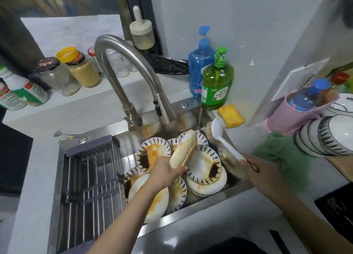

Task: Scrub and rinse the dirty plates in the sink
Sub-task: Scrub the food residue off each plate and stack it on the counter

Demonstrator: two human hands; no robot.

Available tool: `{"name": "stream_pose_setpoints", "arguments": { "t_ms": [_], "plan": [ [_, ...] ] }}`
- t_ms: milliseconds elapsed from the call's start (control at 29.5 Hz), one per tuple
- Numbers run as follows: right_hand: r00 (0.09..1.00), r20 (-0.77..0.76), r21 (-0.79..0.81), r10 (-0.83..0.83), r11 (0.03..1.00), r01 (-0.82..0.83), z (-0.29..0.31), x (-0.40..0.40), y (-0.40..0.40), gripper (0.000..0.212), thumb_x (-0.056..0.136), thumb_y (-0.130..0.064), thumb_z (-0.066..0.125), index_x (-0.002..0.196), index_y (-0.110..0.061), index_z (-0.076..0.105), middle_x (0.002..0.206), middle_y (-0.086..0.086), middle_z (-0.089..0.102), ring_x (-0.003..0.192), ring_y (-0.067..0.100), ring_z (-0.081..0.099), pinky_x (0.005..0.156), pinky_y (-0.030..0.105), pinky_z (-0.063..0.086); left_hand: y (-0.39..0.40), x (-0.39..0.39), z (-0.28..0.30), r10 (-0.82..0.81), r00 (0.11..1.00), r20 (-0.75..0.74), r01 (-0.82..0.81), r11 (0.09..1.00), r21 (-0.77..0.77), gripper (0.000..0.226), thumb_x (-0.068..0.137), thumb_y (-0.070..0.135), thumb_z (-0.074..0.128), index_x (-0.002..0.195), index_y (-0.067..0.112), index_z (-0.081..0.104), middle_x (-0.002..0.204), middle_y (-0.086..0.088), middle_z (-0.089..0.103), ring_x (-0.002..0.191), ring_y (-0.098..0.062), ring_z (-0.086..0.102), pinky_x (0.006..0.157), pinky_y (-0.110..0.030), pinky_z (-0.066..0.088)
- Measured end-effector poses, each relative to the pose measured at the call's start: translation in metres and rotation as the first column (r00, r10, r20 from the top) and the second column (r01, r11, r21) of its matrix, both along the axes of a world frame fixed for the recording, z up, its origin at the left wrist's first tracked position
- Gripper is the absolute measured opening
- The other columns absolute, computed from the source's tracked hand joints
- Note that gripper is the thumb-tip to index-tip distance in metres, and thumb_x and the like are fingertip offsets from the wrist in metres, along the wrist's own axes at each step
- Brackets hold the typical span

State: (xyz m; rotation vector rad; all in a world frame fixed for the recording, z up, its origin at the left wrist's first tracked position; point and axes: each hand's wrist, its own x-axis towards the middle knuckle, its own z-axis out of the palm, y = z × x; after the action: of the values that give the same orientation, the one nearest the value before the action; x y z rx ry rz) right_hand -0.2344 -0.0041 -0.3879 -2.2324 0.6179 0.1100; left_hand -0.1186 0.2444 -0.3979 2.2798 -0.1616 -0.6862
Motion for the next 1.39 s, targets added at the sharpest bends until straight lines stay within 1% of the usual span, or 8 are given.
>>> {"name": "stream_pose_setpoints", "arguments": {
  "t_ms": [136, 238, 509, 611, 781, 984, 1188, 1392],
  "plan": [
    [0.984, 0.091, 0.039, -0.150, 0.988, 0.147, 0.001, -0.019, -0.018, 0.031, 0.097, -0.027, 0.051, 0.123, -0.020, 0.064, 0.084, -0.011, 0.059, 0.074, 0.003, 0.053, 0.065, 0.021, 0.039, -0.037, -0.008, -0.017, -0.487, 0.835, 0.258, 0.414, 0.863, 0.288, 0.035, 0.092, 0.026, 0.059, 0.126, 0.020, 0.062, 0.119, -0.006, 0.068, 0.109, -0.023, 0.062, 0.082, -0.025, 0.042],
    [0.970, 0.094, 0.060, -0.225, 0.974, 0.220, -0.003, -0.032, -0.037, 0.032, 0.096, -0.031, 0.051, 0.124, -0.020, 0.064, 0.067, -0.018, 0.049, 0.068, 0.003, 0.046, 0.069, 0.023, 0.038, -0.068, -0.010, -0.030, -0.734, 0.641, 0.225, 0.591, 0.658, 0.466, 0.058, 0.098, 0.016, 0.047, 0.151, 0.032, 0.026, 0.157, -0.004, 0.026, 0.145, -0.022, 0.027, 0.112, -0.035, 0.032],
    [0.968, 0.030, 0.113, -0.251, 0.963, 0.246, -0.021, -0.046, -0.073, 0.035, 0.096, -0.033, 0.050, 0.129, -0.029, 0.059, 0.080, -0.014, 0.064, 0.080, 0.001, 0.058, 0.066, 0.017, 0.042, -0.149, -0.015, -0.060, -0.933, 0.334, 0.135, 0.673, 0.336, 0.659, 0.067, 0.100, -0.001, 0.030, 0.154, 0.024, 0.002, 0.162, -0.011, -0.001, 0.148, -0.033, 0.003, 0.118, -0.042, 0.016],
    [0.971, 0.001, 0.136, -0.239, 0.962, 0.236, -0.034, -0.047, -0.089, 0.036, 0.096, -0.036, 0.050, 0.130, -0.030, 0.058, 0.106, -0.010, 0.069, 0.101, 0.009, 0.060, 0.081, 0.025, 0.047, -0.180, -0.016, -0.073, -0.953, 0.281, 0.117, 0.678, 0.283, 0.678, 0.062, 0.102, 0.002, 0.027, 0.154, 0.022, 0.000, 0.161, -0.012, -0.004, 0.148, -0.034, -0.002, 0.119, -0.042, 0.009],
    [0.975, -0.015, 0.150, -0.223, 0.963, 0.222, -0.037, -0.042, -0.101, 0.035, 0.096, -0.035, 0.050, 0.131, -0.032, 0.057, 0.079, -0.019, 0.064, 0.079, -0.004, 0.058, 0.063, 0.010, 0.040, -0.195, -0.010, -0.086, -0.966, 0.233, 0.114, 0.669, 0.244, 0.702, 0.062, 0.102, 0.003, 0.026, 0.154, 0.020, -0.003, 0.160, -0.016, -0.007, 0.147, -0.037, -0.006, 0.119, -0.045, 0.005],
    [0.983, -0.040, 0.158, -0.178, 0.971, 0.182, -0.040, -0.031, -0.102, 0.036, 0.096, -0.036, 0.049, 0.132, -0.032, 0.056, 0.089, -0.021, 0.065, 0.084, -0.004, 0.058, 0.065, 0.008, 0.040, -0.198, 0.002, -0.098, -0.980, 0.175, 0.096, 0.677, 0.191, 0.711, 0.062, 0.104, 0.014, 0.030, 0.153, 0.018, -0.008, 0.159, -0.018, -0.014, 0.146, -0.036, -0.014, 0.119, -0.042, 0.005],
    [0.991, -0.015, 0.173, -0.132, 0.976, 0.132, -0.044, -0.017, -0.087, 0.037, 0.097, -0.033, 0.050, 0.133, -0.027, 0.055, 0.115, -0.013, 0.065, 0.096, -0.002, 0.053, 0.071, 0.006, 0.040, -0.188, 0.007, -0.091, -0.956, 0.220, 0.194, 0.728, 0.293, 0.620, 0.073, 0.099, 0.036, 0.045, 0.154, 0.018, 0.001, 0.160, -0.018, -0.005, 0.148, -0.031, -0.008, 0.116, -0.040, -0.016],
    [0.996, -0.030, 0.175, -0.082, 0.981, 0.086, -0.053, 0.005, -0.059, 0.039, 0.096, -0.035, 0.051, 0.134, -0.025, 0.054, 0.107, -0.012, 0.065, 0.091, 0.005, 0.059, 0.074, 0.018, 0.043, -0.134, 0.006, -0.083, -0.635, 0.677, 0.372, 0.574, 0.772, 0.272, 0.061, 0.091, 0.031, 0.047, 0.149, 0.021, 0.033, 0.157, -0.009, 0.028, 0.144, -0.025, 0.027, 0.118, -0.034, 0.015]
  ]
}}
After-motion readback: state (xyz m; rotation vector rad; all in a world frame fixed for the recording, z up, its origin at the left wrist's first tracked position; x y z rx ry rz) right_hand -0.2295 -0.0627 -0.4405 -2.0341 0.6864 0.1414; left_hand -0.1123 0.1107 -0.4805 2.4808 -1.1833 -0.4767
